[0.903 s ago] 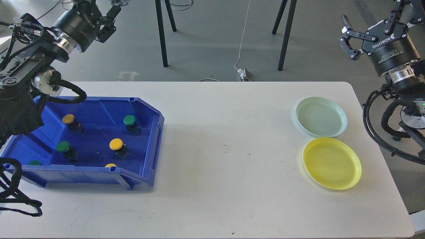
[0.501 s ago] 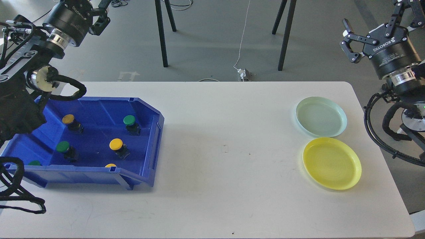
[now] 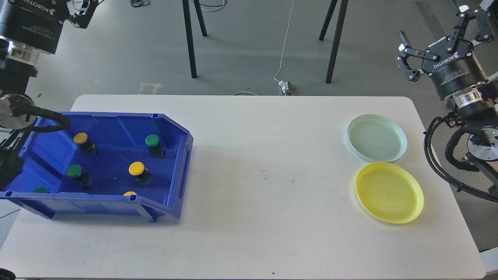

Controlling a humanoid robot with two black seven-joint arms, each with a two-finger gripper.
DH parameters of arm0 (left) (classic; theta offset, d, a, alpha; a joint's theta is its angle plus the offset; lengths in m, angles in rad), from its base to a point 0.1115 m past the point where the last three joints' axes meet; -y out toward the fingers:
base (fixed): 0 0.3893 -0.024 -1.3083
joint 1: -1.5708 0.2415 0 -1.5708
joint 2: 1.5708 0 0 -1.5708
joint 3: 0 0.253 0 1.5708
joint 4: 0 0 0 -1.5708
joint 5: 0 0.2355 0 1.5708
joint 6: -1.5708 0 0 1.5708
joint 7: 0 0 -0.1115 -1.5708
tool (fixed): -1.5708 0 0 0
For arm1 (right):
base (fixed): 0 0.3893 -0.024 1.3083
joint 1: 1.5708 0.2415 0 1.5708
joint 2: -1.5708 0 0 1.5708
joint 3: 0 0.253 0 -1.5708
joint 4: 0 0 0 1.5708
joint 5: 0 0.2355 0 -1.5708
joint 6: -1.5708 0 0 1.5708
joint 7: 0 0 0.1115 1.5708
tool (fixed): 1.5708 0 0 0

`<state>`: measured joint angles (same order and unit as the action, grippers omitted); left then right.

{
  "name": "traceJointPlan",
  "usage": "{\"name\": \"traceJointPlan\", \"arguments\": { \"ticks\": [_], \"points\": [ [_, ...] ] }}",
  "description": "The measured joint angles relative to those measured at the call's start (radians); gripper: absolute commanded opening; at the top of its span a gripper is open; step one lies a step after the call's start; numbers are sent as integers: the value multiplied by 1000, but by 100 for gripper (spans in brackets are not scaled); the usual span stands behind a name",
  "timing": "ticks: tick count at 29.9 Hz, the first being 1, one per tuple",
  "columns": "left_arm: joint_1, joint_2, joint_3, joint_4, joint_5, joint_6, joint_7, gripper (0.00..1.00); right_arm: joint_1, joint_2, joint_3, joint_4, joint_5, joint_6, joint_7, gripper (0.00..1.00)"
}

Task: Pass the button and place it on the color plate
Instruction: 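Move the left gripper over the blue bin toward a yellow button, then lower the left gripper into the bin and grasp the yellow button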

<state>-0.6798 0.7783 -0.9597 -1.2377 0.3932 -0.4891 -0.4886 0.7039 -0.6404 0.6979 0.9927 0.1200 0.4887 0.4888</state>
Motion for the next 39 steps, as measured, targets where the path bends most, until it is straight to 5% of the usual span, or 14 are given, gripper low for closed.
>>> {"name": "traceJointPlan", "arguments": {
  "ticks": [9, 14, 22, 33, 39],
  "points": [
    [-143, 233, 118, -64, 547, 0, 0, 100, -18, 5, 16, 0, 0, 0, 0, 99],
    [-240, 262, 315, -106, 1060, 0, 0, 100, -34, 5, 17, 1, 1, 0, 0, 99],
    [-316, 295, 630, -146, 1471, 0, 0, 100, -51, 6, 17, -16, 1, 0, 0, 99],
    [-303, 254, 763, -135, 1633, 0, 0, 98, -68, 28, 16, -35, 1, 0, 0, 99],
    [-300, 147, 791, -27, 1661, 0, 0, 98, -80, 48, 16, -33, 1, 0, 0, 99]
  ]
}}
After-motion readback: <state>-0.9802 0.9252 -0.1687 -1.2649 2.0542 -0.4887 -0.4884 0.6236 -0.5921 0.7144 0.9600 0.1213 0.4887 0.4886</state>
